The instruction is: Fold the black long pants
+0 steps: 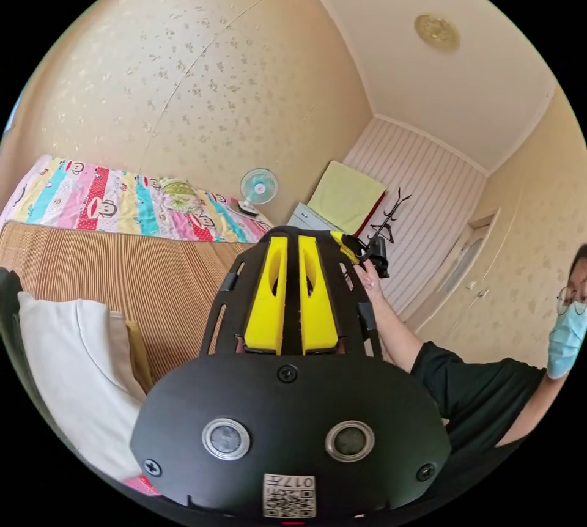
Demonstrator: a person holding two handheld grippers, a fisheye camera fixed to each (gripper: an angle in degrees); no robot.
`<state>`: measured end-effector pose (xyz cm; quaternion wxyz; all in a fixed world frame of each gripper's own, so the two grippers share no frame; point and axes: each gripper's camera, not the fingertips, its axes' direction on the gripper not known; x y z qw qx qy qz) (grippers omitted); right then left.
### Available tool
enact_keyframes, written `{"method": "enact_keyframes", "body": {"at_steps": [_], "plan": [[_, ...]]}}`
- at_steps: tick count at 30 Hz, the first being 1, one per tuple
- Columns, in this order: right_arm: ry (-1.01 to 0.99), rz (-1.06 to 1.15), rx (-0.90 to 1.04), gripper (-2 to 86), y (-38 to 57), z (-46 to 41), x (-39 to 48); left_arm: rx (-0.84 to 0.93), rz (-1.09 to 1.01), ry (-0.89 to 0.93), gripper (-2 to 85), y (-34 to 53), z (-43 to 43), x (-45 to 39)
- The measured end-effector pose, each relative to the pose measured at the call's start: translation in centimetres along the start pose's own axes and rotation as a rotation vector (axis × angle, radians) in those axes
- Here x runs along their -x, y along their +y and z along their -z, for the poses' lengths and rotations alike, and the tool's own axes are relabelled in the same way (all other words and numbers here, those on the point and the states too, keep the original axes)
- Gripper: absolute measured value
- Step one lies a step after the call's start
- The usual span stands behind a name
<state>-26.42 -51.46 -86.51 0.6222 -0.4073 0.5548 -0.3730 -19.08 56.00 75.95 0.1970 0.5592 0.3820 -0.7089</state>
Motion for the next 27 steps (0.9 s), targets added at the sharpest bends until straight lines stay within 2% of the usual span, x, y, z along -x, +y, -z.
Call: {"method": "enact_keyframes", "body": {"at_steps": [5, 11, 15, 17, 19, 23, 25, 27], "plan": [[-0.01, 0.08, -0.017, 1.9, 6.6, -1.0, -2.1, 0.084, -0.063, 0.011, 4.1, 7.7, -2.7, 2.3], [-0.027, 0.035, 0.263, 2.6, 24.8, 0.3, -7.0, 0.401, 0.015, -0.007, 2.8, 26.6, -4.3, 4.0], [0.19, -0.17, 0.41, 4.3, 37.9, 1.2, -8.4, 0.541, 0.159, 0.006, 0.0, 36.4, -4.1, 5.1], [0.355, -0.292, 0.478, 5.6, 41.5, 0.8, -9.3, 0.567, 0.243, 0.021, 0.5, 38.5, -4.1, 6.4], [0.485, -0.345, 0.456, 9.0, 43.4, 0.6, -9.1, 0.55, 0.308, 0.021, 3.9, 39.3, -3.9, 8.0], [0.469, -0.304, 0.274, 14.3, 41.4, -0.1, -7.9, 0.468, 0.351, 0.107, 14.1, 35.3, -5.4, 12.0], [0.42, -0.265, 0.238, 17.8, 39.0, -2.4, -8.9, 0.464, 0.329, 0.056, 15.9, 32.7, -7.0, 13.6], [0.4, -0.278, 0.255, 18.9, 37.7, -4.9, -10.9, 0.432, 0.334, -0.067, 16.5, 30.2, -9.2, 16.2]]}}
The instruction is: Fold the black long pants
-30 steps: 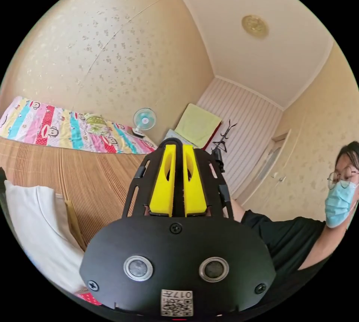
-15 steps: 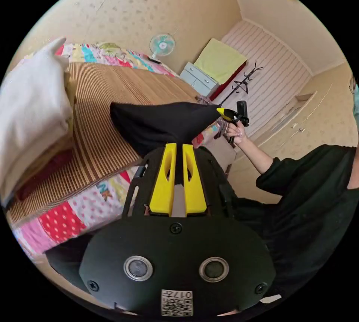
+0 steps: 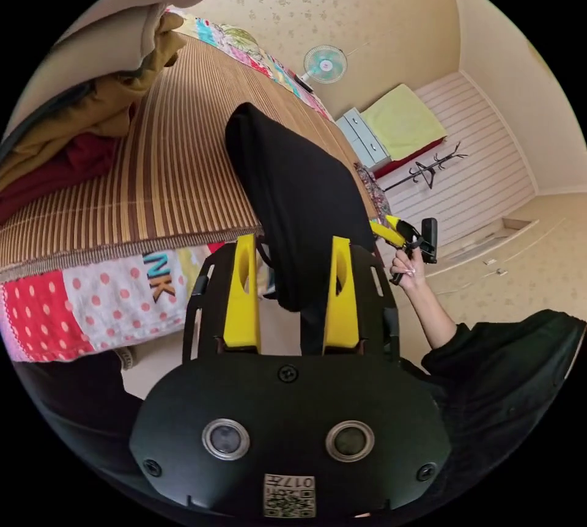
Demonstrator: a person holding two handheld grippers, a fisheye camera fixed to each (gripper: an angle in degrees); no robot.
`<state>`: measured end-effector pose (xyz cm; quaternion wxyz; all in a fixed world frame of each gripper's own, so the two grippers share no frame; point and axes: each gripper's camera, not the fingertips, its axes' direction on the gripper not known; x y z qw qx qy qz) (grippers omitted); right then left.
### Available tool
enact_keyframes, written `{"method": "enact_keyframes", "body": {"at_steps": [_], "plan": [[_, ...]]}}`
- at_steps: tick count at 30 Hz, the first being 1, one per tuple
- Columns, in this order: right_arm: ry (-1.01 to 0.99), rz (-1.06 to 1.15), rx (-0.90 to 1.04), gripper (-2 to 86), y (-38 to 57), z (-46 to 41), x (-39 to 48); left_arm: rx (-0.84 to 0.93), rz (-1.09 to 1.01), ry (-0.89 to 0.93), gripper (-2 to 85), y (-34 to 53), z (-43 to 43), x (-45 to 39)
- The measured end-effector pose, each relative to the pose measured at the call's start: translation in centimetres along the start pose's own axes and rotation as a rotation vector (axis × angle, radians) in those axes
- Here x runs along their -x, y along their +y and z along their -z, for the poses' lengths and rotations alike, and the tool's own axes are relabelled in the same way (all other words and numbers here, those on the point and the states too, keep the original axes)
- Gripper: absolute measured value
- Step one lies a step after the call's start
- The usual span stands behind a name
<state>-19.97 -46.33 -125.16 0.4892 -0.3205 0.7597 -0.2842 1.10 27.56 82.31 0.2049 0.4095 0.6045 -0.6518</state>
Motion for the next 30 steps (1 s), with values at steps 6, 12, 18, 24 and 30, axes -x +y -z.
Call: {"method": "enact_keyframes", "body": {"at_steps": [6, 12, 18, 24, 30], "plan": [[0.089, -0.084, 0.11, 17.7, -2.5, -10.1, 1.2, 0.027, 0.173, 0.059, 11.1, -4.2, -3.7, 3.3], [0.201, -0.086, 0.115, 15.1, -7.1, -13.9, 1.7, 0.053, 0.316, 0.121, 8.7, -9.1, -5.2, 5.4], [0.389, -0.113, -0.094, 15.7, -13.3, -10.4, 1.9, 0.084, 0.297, 0.184, 10.5, -14.4, -8.3, 4.8], [0.323, 0.191, -0.168, 18.5, -8.5, -12.0, 12.9, 0.054, 0.1, 0.176, 11.1, -5.3, -3.0, 3.1], [0.613, 0.607, 0.122, 19.0, -1.9, -31.0, 22.0, 0.081, 0.174, 0.137, 10.3, 5.0, 3.0, 6.0]]}}
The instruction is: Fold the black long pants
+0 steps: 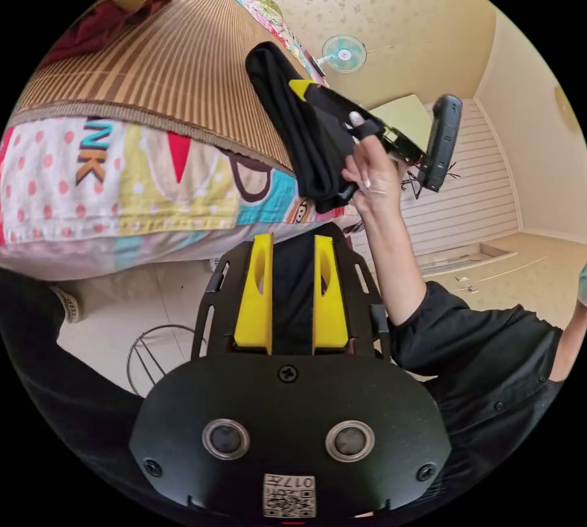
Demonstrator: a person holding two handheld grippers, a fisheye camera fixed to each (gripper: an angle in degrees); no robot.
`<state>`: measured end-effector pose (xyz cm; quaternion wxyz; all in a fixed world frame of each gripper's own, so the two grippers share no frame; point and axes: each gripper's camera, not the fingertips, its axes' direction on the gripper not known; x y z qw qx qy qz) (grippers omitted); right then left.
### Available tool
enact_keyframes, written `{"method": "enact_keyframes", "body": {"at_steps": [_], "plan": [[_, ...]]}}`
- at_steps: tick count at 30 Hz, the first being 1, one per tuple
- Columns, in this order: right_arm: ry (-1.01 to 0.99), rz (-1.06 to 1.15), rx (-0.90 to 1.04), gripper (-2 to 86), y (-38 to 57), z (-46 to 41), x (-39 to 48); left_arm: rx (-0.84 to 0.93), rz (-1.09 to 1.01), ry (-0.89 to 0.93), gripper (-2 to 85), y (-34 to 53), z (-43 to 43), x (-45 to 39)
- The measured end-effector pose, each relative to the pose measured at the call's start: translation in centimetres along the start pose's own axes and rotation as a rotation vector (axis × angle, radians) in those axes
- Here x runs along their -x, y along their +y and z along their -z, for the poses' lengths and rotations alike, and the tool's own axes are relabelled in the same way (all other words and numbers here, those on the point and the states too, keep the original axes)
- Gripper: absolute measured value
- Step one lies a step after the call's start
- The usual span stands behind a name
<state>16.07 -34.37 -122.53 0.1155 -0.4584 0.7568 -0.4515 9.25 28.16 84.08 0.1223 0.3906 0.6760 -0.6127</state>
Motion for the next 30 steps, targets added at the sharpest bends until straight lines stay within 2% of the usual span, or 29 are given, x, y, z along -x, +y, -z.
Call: {"method": "enact_keyframes", "body": {"at_steps": [2, 4, 8, 12, 14, 17, 19, 21, 24, 28, 30], "plan": [[0.14, 0.067, 0.157, 17.6, -1.0, -5.4, 3.1, -0.019, 0.015, -0.021, 10.2, 1.9, 2.2, 0.8], [0.226, -0.02, 0.139, 13.4, -0.6, -7.8, 2.6, -0.042, 0.027, -0.051, 10.2, 3.5, 4.3, 1.2], [0.081, -0.072, 0.143, 10.7, -0.3, -8.1, -2.1, -0.093, 0.053, -0.031, 10.1, 6.9, 7.2, 1.3], [0.0, -0.147, 0.168, 8.0, 1.7, -8.8, -13.1, -0.088, 0.033, -0.059, 10.1, 8.0, 7.0, 0.9], [0.023, -0.201, 0.173, 7.9, 2.9, -9.1, -19.1, -0.078, 0.028, -0.048, 10.1, 8.0, 6.1, 1.1], [0.149, -0.434, 0.214, 8.9, 5.9, -9.1, -31.8, -0.044, 0.026, -0.022, 10.1, 8.3, 4.1, 1.6], [0.286, -0.713, 0.246, 9.3, 9.9, -6.6, -41.2, -0.02, 0.007, -0.03, 10.1, 8.9, 3.0, 1.4], [0.388, -0.781, 0.234, 8.6, 12.1, -3.8, -44.3, 0.004, -0.036, -0.069, 10.1, 9.8, 2.0, 0.9], [0.441, -0.626, 0.188, 9.7, 13.9, -1.8, -42.5, 0.005, -0.058, -0.124, 10.2, 10.8, 1.2, 1.2], [0.289, -0.44, 0.241, 14.1, 15.3, -4.1, -35.4, 0.014, -0.076, -0.204, 11.2, 10.1, -0.5, 0.8], [0.243, -0.402, 0.221, 15.9, 15.2, -4.7, -32.0, 0.014, -0.179, -0.311, 13.2, 7.4, -2.0, -2.0]]}}
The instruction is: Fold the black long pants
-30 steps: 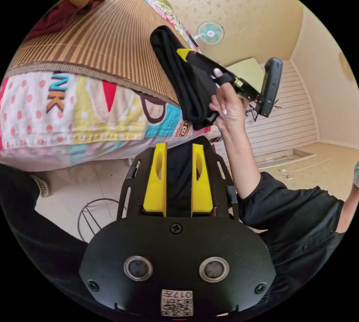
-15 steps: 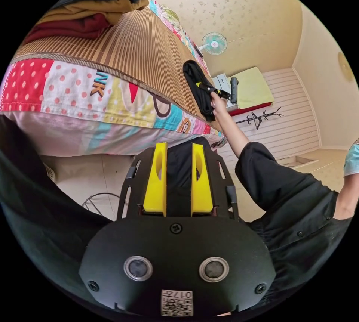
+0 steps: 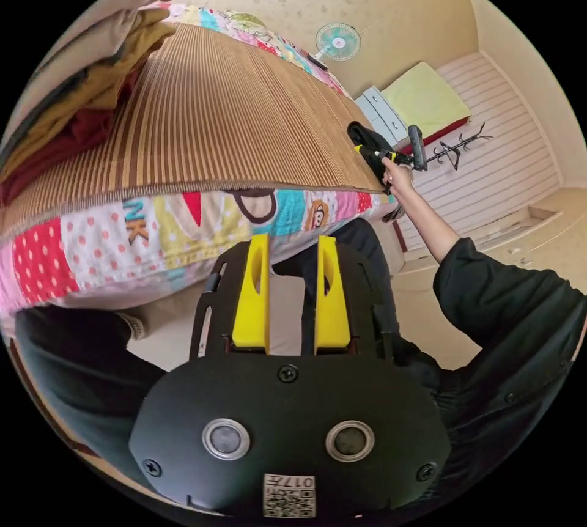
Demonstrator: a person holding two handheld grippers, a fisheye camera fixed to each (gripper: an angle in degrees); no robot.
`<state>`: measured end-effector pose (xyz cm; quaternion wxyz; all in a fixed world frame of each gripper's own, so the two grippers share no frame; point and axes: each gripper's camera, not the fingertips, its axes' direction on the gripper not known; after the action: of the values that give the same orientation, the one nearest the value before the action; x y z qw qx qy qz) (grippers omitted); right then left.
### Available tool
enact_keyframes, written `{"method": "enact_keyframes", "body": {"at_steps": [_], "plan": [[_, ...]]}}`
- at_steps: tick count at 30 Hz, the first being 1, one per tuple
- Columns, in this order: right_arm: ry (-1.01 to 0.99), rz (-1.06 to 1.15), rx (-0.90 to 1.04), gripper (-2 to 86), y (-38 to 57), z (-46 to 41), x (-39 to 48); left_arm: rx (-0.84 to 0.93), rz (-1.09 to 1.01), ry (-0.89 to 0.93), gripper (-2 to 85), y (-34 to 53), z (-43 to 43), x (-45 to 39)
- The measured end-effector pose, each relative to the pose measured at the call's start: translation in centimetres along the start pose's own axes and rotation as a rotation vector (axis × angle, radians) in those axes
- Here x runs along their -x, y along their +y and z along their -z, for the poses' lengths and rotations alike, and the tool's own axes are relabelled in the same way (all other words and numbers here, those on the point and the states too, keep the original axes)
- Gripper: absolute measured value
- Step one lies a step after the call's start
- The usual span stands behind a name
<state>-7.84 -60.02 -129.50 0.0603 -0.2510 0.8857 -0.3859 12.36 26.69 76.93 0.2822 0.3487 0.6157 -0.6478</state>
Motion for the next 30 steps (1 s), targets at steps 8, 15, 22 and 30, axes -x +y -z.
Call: {"method": "enact_keyframes", "body": {"at_steps": [8, 15, 22, 30], "plan": [[-0.242, -0.034, -0.07, 21.4, -2.6, 0.7, 8.7, -0.134, -0.105, -0.358, 25.0, -15.9, -6.8, -2.9], [-0.148, -0.069, -0.008, 21.5, -2.5, -2.7, 11.6, -0.054, -0.072, -0.562, 24.2, -19.1, -18.3, 0.4], [-0.179, -0.073, -0.003, 21.3, -2.1, -2.9, 9.5, -0.035, -0.061, -0.659, 22.7, -17.2, -21.1, -0.4], [-0.165, -0.075, -0.002, 21.4, -1.7, -2.9, 8.1, -0.036, -0.061, -0.655, 22.7, -15.4, -22.2, -0.1]]}}
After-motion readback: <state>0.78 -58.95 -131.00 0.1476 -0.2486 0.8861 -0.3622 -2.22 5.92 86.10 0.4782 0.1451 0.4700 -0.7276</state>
